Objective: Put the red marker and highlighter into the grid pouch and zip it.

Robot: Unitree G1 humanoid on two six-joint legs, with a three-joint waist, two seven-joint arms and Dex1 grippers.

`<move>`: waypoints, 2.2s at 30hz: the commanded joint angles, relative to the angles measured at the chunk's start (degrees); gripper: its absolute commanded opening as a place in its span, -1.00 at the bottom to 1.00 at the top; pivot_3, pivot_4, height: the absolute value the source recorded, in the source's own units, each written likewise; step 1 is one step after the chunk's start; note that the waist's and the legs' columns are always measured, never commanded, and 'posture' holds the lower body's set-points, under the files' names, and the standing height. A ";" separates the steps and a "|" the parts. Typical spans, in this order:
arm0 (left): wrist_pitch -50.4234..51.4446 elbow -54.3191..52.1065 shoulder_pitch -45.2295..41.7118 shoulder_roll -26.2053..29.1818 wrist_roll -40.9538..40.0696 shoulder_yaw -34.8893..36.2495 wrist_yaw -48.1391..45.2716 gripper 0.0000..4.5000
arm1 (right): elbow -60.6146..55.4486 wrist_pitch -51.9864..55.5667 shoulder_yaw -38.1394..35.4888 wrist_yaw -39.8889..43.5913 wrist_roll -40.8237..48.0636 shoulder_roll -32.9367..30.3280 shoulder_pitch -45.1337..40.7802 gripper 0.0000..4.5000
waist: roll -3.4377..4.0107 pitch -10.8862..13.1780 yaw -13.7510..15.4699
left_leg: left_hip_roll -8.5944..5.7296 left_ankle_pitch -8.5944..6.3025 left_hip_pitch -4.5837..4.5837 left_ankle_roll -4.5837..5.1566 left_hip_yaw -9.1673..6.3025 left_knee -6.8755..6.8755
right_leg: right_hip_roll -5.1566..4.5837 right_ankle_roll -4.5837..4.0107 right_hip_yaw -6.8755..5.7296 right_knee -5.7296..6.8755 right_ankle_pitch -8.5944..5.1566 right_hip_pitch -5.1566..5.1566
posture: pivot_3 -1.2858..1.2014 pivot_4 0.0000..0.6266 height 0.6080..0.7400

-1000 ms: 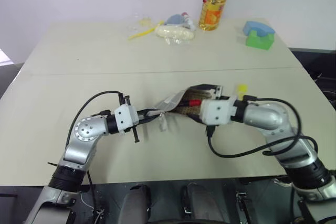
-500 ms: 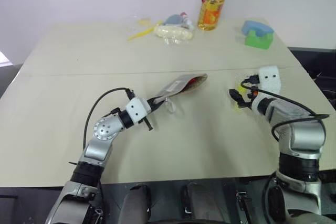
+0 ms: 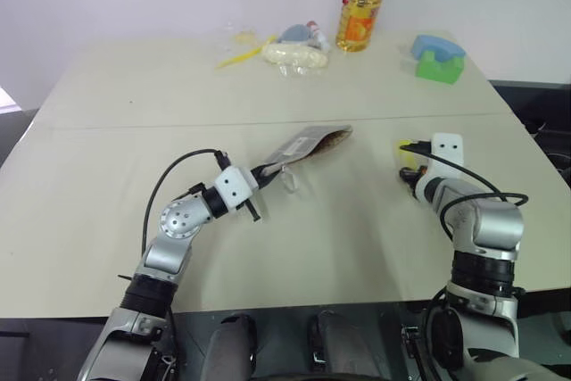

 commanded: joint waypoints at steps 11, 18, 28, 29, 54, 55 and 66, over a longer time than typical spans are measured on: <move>-0.45 -1.21 0.15 3.40 -4.70 3.07 -2.65 -1.00 | -13.86 -35.44 22.50 22.34 -10.42 -28.60 8.13 -0.61 | 0.09 0.11 0.07 | -0.01 -0.01 0.02 0.01 -0.02 0.01 | 0.09 0.06 -0.02 -0.06 -0.03 0.04 | 0.03 -0.52 1.00; -0.55 -2.40 0.77 2.99 -4.76 2.45 -2.94 -1.00 | -13.82 -38.04 25.24 24.86 -12.62 -28.07 7.56 -0.61 | 0.08 0.12 0.16 | -0.02 -0.01 -0.01 0.01 -0.02 0.06 | 0.04 0.06 -0.02 -0.06 -0.03 0.04 | 0.03 -0.52 1.00; -1.06 -2.73 1.83 2.85 -4.90 1.31 -5.02 -1.00 | -15.20 -39.53 26.32 27.48 -14.64 -27.97 7.37 -0.61 | 0.08 0.12 0.20 | -0.02 -0.01 0.00 0.01 -0.02 0.06 | 0.03 0.05 -0.02 -0.06 -0.03 0.04 | 0.03 -0.52 1.00; -1.19 -2.71 1.89 2.94 -4.88 1.20 -5.21 -1.00 | -15.44 -39.59 26.39 27.69 -14.84 -27.96 7.46 -0.61 | 0.08 0.12 0.20 | -0.02 -0.01 0.00 0.01 -0.02 0.07 | 0.03 0.05 -0.02 -0.06 -0.03 0.04 | 0.03 -0.52 1.00; -0.27 -7.84 1.72 7.69 -10.96 -2.11 -20.67 -1.00 | -16.00 -67.12 33.00 41.54 -23.44 -34.09 5.93 -0.14 | 0.09 0.12 0.24 | -0.03 0.00 0.01 0.01 0.01 0.13 | 0.04 0.04 -0.02 -0.06 -0.04 0.07 | 0.03 -0.52 1.00; -0.33 -7.54 1.58 7.59 -10.77 -1.85 -20.38 -1.00 | -15.84 -66.88 32.34 41.11 -23.70 -33.90 5.90 0.04 | 0.09 0.12 0.25 | -0.03 0.00 0.01 0.01 0.00 0.14 | 0.04 0.04 -0.02 -0.05 -0.04 0.08 | 0.03 -0.52 1.00; 2.53 -2.51 -2.25 1.43 -9.52 2.14 -8.81 -1.00 | -21.53 -36.67 13.56 38.57 -1.75 -22.60 2.36 0.99 | 0.08 0.12 0.40 | -0.01 0.00 0.03 0.00 -0.06 0.24 | 0.01 0.04 -0.02 0.01 -0.02 0.15 | 0.03 -0.52 1.00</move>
